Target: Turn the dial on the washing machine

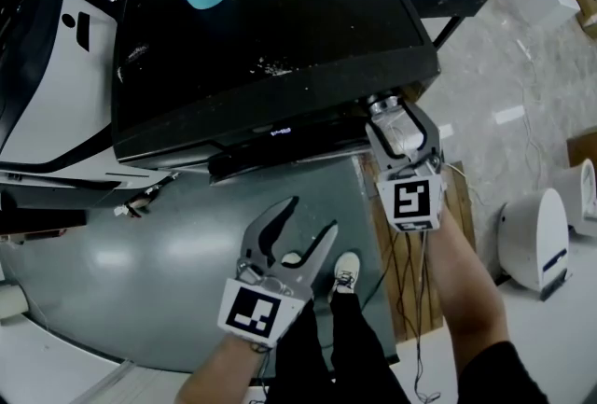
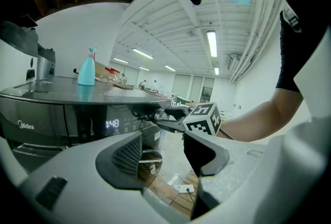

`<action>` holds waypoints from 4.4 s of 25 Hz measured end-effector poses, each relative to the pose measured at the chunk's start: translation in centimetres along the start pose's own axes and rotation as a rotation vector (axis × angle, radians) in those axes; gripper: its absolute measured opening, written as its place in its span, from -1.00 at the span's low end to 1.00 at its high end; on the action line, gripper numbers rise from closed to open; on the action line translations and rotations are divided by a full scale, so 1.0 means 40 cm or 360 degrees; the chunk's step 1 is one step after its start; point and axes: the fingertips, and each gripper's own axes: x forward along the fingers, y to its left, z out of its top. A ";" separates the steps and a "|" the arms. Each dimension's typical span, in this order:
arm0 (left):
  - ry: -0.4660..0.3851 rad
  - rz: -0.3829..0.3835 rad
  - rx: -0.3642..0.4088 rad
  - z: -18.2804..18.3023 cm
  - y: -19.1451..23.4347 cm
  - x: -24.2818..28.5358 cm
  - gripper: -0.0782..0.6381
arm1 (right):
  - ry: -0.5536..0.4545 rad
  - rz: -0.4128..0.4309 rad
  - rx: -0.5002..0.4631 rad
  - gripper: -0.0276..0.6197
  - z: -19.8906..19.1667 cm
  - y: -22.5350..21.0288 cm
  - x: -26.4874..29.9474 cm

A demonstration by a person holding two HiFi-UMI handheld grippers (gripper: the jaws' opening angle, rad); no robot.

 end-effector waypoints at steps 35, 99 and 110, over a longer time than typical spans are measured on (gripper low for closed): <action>-0.0012 -0.0016 0.0116 0.051 0.048 0.095 -0.13 | -0.0043 0.0030 0.0020 -0.05 0.015 -0.009 -0.009; -0.0224 0.0209 0.0137 0.267 -0.096 -0.468 -0.77 | -0.0454 0.0424 0.0763 -0.92 0.522 0.170 -0.519; -0.0369 0.0081 0.0228 0.199 -0.079 -0.862 -0.77 | -0.0481 0.0188 0.0665 -0.92 0.710 0.405 -0.782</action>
